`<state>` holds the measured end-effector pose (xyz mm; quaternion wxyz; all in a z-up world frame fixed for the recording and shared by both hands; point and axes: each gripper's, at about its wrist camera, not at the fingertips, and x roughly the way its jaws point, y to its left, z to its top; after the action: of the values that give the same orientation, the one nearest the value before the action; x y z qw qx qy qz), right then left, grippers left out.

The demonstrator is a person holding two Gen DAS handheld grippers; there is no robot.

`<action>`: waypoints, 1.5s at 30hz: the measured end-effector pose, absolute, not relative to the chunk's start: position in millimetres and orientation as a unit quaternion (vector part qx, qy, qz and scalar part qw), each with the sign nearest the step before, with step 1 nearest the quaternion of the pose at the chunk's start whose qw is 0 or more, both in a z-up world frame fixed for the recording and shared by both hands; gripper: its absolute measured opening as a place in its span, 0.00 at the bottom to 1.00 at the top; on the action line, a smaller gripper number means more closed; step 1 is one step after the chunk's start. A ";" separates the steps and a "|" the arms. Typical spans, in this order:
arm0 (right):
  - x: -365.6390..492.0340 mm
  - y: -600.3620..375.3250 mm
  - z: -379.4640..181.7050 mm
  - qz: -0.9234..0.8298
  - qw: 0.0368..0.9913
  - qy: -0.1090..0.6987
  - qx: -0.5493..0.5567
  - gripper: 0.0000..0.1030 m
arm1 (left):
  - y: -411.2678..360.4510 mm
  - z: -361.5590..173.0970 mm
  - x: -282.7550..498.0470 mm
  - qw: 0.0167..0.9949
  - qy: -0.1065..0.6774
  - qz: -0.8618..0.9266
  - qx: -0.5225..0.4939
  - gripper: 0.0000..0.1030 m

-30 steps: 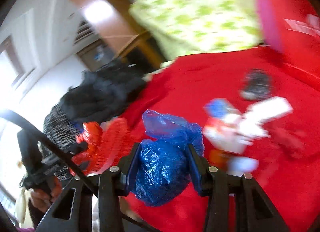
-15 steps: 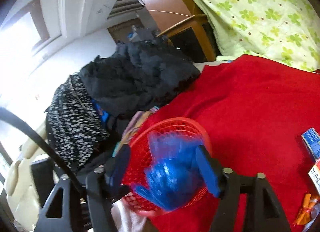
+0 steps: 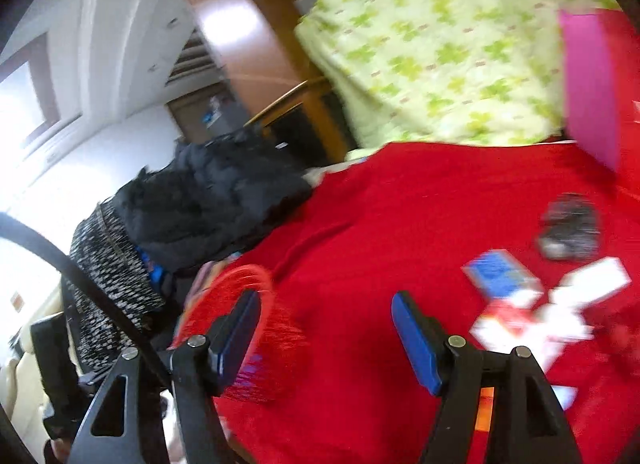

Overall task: Collect trash
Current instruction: 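Carry both bags over the red mesh basket and open both tools to drop them, then grasp the orange wrapped packet with the left tool while the right tool grasps the light blue tissue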

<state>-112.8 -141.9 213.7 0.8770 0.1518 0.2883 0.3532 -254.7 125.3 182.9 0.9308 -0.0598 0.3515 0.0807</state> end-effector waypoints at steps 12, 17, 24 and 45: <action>-60.6 -332.1 155.6 0.199 0.883 0.375 0.197 0.75 | -1.3 139.0 -192.3 0.907 0.418 -0.058 -0.020 0.64; -46.5 -374.1 120.6 0.187 0.867 0.406 0.221 0.75 | -32.3 107.2 -156.9 0.889 0.448 -0.091 -0.027 0.64; -33.8 -394.3 98.4 0.186 0.846 0.425 0.263 0.75 | -59.7 68.7 -106.8 0.863 0.486 -0.122 -0.068 0.64; -65.4 -284.3 84.2 0.353 0.788 0.475 0.169 0.61 | -42.1 68.6 -126.3 0.870 0.478 -0.089 -0.086 0.34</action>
<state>-65.4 -284.3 84.2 0.7879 0.1689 0.4753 0.3531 -126.3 -42.1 68.6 0.8698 -0.0860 0.4777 -0.0889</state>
